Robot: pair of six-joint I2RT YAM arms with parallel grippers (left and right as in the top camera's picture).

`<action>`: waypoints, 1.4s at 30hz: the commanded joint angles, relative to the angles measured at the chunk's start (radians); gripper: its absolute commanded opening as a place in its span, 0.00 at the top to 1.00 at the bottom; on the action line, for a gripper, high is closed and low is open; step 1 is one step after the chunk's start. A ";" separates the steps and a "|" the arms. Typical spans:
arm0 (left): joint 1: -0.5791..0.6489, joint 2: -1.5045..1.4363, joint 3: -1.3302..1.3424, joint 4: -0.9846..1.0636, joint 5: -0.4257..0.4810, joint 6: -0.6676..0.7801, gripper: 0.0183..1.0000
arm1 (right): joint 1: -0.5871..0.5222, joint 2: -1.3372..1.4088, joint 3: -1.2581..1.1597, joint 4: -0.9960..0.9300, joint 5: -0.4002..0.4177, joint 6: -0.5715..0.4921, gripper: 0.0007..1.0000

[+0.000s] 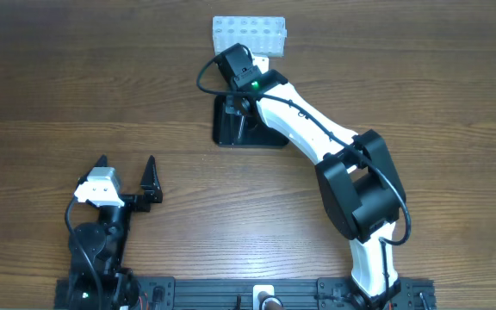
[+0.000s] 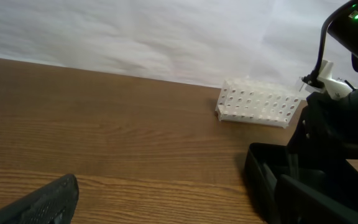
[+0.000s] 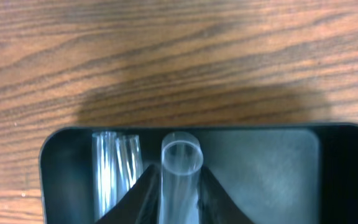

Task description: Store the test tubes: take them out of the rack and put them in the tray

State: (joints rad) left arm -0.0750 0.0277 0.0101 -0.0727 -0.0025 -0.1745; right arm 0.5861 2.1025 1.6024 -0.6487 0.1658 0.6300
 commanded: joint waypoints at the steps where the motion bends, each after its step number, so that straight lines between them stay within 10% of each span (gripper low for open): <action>1: 0.008 -0.006 -0.004 -0.003 0.013 0.018 0.00 | 0.013 0.010 -0.001 -0.002 -0.004 -0.008 0.58; 10: 0.008 -0.006 -0.004 -0.003 0.013 0.018 0.00 | -0.020 -0.174 0.000 0.030 0.072 -0.121 0.38; 18: 0.008 -0.006 -0.004 -0.003 0.013 0.018 0.00 | -0.139 -0.179 -0.001 0.334 0.094 -0.362 0.01; 42: 0.008 -0.006 -0.004 -0.003 0.013 0.018 0.00 | -0.253 0.071 0.000 0.655 0.091 -0.464 0.14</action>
State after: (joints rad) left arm -0.0750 0.0277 0.0101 -0.0731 -0.0025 -0.1745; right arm 0.3424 2.1468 1.6020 -0.0013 0.2493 0.1791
